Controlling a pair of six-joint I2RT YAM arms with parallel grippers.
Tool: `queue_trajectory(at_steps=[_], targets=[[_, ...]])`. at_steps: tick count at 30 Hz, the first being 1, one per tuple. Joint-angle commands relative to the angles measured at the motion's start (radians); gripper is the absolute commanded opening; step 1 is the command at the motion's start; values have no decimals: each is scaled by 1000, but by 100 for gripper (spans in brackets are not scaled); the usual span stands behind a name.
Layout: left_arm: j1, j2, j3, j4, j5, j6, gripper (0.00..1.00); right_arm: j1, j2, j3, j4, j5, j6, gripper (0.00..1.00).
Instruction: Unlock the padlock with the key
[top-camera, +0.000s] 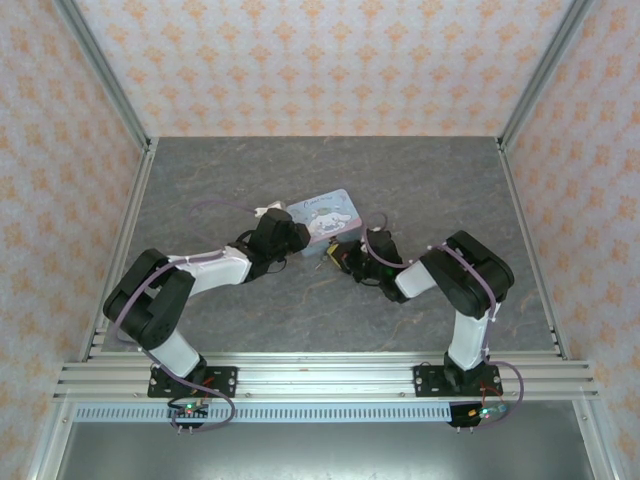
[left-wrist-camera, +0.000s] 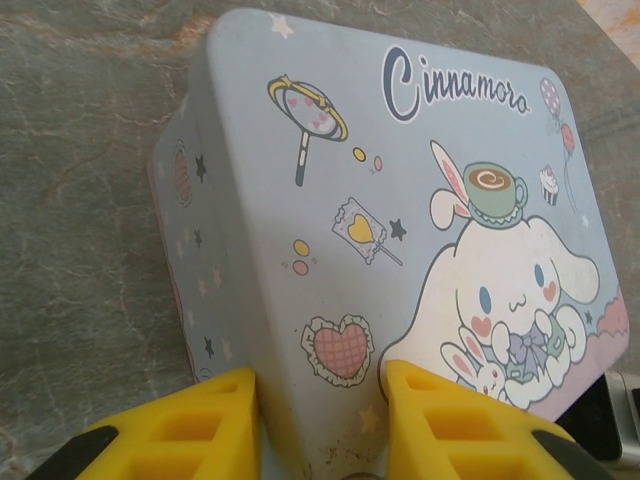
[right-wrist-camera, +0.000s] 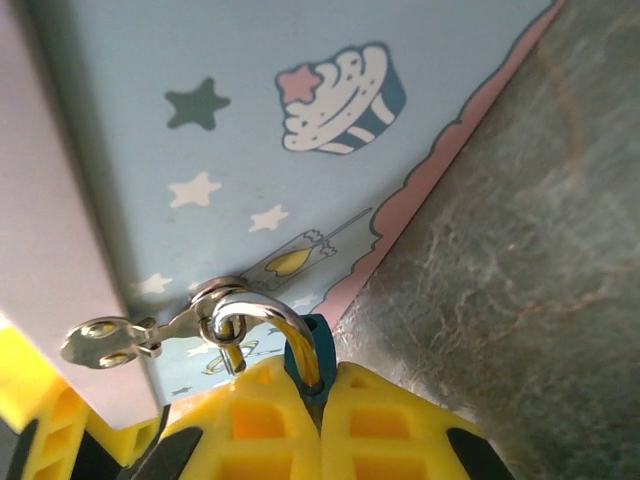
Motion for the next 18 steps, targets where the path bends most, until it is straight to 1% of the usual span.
queue_trajectory(at_steps=[1, 6, 12, 16, 18], targets=[[6, 101, -81, -340, -1, 42, 31, -68, -15, -22, 39, 9, 9, 0], [6, 104, -77, -340, 2, 40, 30, -134, -41, -50, 34, -25, 6, 0], [6, 103, -75, -339, 7, 37, 30, -162, -35, -61, 34, -46, -3, 0], [4, 83, -69, -361, -2, 46, 30, -170, -35, -56, -28, -63, -48, 0], [5, 79, -65, -368, -6, 50, 30, -178, -36, -31, -133, -91, -101, 0]])
